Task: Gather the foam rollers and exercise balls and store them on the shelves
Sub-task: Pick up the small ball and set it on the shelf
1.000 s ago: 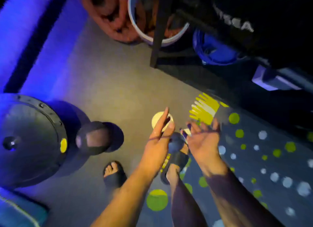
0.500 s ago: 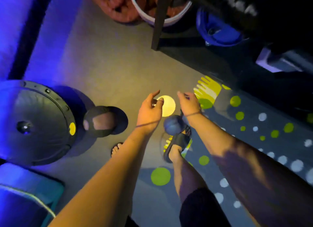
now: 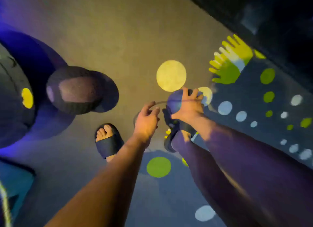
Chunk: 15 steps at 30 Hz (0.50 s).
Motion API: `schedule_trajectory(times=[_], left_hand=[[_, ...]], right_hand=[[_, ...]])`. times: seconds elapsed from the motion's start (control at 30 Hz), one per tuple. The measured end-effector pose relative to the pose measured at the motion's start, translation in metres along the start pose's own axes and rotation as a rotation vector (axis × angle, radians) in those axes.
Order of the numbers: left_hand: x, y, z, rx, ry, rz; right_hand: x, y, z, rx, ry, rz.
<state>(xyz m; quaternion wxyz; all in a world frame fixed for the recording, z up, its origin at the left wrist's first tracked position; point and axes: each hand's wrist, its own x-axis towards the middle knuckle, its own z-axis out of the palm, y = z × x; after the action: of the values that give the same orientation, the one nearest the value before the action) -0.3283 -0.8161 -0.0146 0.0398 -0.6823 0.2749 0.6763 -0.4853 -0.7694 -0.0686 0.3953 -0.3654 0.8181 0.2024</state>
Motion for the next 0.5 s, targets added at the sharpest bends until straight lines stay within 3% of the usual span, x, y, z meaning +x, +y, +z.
schedule_trajectory(times=[0.2, 0.3, 0.37, 0.43, 0.5], left_hand=[[-0.226, 0.143, -0.044, 0.045, -0.046, 0.087], [-0.37, 0.245, -0.07, 0.005, -0.153, 0.106], [-0.459, 0.309, -0.079, -0.094, -0.31, 0.17], [-0.537, 0.365, -0.076, -0.179, -0.447, 0.287], [-0.6, 0.413, -0.065, -0.207, -0.442, 0.479]], right_hand=[[-0.223, -0.039, -0.223, 0.431, 0.03, 0.066], [-0.357, -0.054, -0.359, 0.504, 0.18, -0.079], [-0.433, -0.058, -0.441, 0.551, 0.309, -0.171], [-0.493, -0.055, -0.51, 0.587, 0.481, -0.259], [-0.542, -0.045, -0.573, 0.597, 0.636, -0.324]])
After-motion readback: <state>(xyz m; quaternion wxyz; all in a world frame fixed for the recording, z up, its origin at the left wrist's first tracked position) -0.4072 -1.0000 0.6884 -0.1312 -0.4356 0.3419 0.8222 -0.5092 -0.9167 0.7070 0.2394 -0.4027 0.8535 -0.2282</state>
